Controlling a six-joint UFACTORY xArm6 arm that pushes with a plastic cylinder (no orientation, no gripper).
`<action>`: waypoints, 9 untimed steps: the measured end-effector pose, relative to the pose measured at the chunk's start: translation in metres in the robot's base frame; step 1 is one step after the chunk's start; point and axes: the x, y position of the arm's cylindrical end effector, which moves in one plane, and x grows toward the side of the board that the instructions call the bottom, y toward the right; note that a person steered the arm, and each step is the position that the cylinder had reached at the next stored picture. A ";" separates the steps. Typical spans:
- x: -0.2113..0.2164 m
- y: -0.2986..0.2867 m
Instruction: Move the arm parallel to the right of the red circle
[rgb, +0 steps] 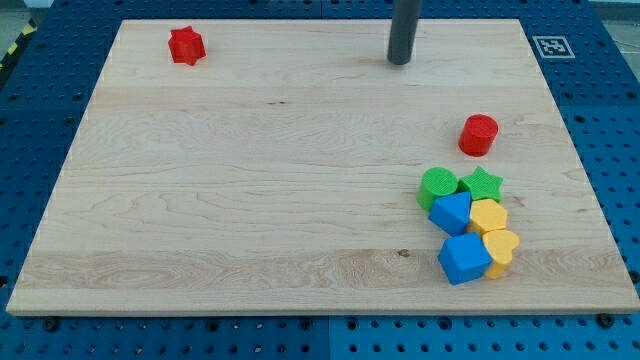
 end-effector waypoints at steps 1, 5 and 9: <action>0.006 0.006; 0.019 0.118; 0.044 0.170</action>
